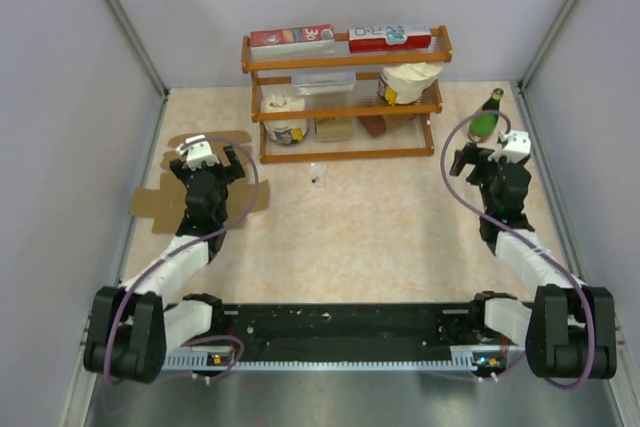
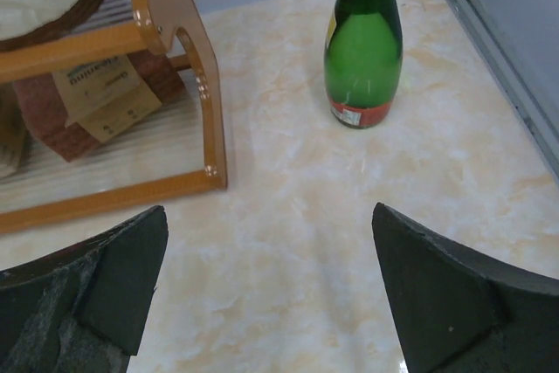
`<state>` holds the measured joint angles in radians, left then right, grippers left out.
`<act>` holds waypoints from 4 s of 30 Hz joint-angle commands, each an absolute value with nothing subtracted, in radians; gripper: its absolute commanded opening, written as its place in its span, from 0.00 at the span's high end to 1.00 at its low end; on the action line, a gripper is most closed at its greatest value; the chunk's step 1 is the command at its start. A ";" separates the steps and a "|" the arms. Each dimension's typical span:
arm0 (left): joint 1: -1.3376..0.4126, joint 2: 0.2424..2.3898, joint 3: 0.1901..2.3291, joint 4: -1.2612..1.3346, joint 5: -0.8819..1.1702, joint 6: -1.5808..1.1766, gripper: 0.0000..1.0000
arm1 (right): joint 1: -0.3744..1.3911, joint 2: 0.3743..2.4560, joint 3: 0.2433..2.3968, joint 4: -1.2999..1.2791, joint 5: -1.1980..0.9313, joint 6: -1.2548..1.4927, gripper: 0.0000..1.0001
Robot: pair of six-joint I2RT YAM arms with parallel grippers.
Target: Fold the paper box
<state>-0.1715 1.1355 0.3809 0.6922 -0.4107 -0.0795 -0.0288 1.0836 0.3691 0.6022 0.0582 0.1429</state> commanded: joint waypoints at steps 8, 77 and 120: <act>-0.175 0.858 0.460 0.267 -0.419 -0.250 0.01 | -0.023 1.138 0.539 0.239 -0.069 0.320 0.01; -0.173 0.680 0.666 -0.350 -0.175 -0.399 0.04 | 0.911 2.348 1.677 0.141 -0.262 0.923 0.56; -0.173 0.635 0.931 -0.505 0.066 -0.272 0.10 | 0.744 1.645 1.447 -0.819 -0.394 -0.133 1.00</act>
<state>-0.1722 0.6266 0.8700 -0.5049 -0.0391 -0.3298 0.7460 1.7191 1.4765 -0.6106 -0.4400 0.0471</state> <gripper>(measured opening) 0.906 0.008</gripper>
